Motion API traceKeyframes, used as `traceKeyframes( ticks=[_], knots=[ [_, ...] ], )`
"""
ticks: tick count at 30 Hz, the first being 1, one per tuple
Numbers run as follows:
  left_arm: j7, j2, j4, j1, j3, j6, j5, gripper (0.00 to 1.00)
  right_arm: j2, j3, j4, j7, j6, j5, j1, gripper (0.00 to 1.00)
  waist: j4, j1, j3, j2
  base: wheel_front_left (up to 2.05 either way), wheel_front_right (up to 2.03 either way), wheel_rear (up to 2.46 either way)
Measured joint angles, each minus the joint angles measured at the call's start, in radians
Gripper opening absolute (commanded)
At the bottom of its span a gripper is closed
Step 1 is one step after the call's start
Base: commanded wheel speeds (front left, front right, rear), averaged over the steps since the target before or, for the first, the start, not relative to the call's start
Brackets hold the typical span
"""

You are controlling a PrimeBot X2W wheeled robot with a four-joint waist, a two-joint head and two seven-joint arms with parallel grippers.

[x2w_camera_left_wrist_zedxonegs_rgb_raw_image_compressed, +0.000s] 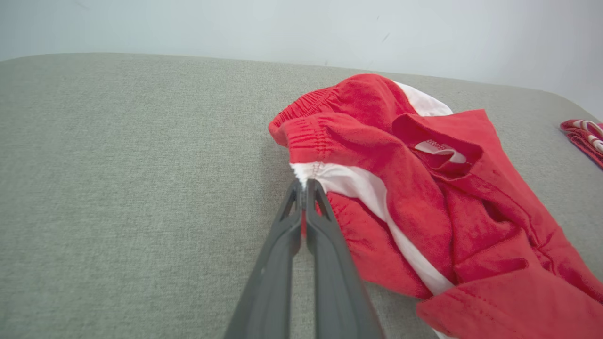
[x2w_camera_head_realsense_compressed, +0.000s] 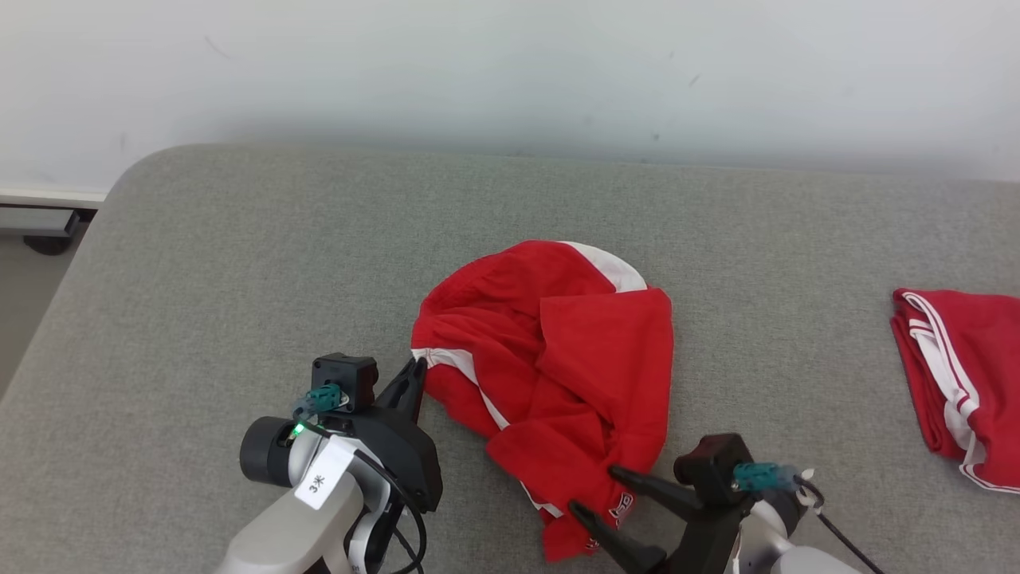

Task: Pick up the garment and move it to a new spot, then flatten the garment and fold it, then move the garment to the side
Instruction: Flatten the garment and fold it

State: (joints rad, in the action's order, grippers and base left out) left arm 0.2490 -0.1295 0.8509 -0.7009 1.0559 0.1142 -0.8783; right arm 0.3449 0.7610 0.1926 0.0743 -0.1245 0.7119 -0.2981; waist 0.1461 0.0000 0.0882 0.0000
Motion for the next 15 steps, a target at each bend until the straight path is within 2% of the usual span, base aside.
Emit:
traceKeyframes(
  ticks=[2,3,4,15],
  knots=[
    [0.0,0.005,-0.003,0.0,0.0,0.0,0.006,0.0,0.003,0.017,0.027,0.02,0.0,-0.001,0.0,1.0,0.006,0.0,0.002,0.0001,0.0,0.0,0.0],
    [0.0,0.008,-0.004,0.0,0.0,0.0,0.009,0.0,0.004,0.024,0.035,0.028,0.0,-0.001,0.0,0.38,0.009,0.0,0.004,0.0,0.0,0.0,0.0],
    [0.001,0.009,-0.005,0.0,0.0,0.0,0.009,0.0,0.004,0.028,0.039,0.032,0.0,-0.001,0.0,0.0,0.012,0.0,0.005,0.0,0.0,0.0,0.0],
    [0.001,-0.001,-0.004,0.01,-0.022,0.0,0.01,0.0,0.009,-0.01,0.07,0.001,0.0,0.024,-0.042,0.0,0.013,0.0,0.007,0.0,0.0,0.0,0.0]
  ],
)
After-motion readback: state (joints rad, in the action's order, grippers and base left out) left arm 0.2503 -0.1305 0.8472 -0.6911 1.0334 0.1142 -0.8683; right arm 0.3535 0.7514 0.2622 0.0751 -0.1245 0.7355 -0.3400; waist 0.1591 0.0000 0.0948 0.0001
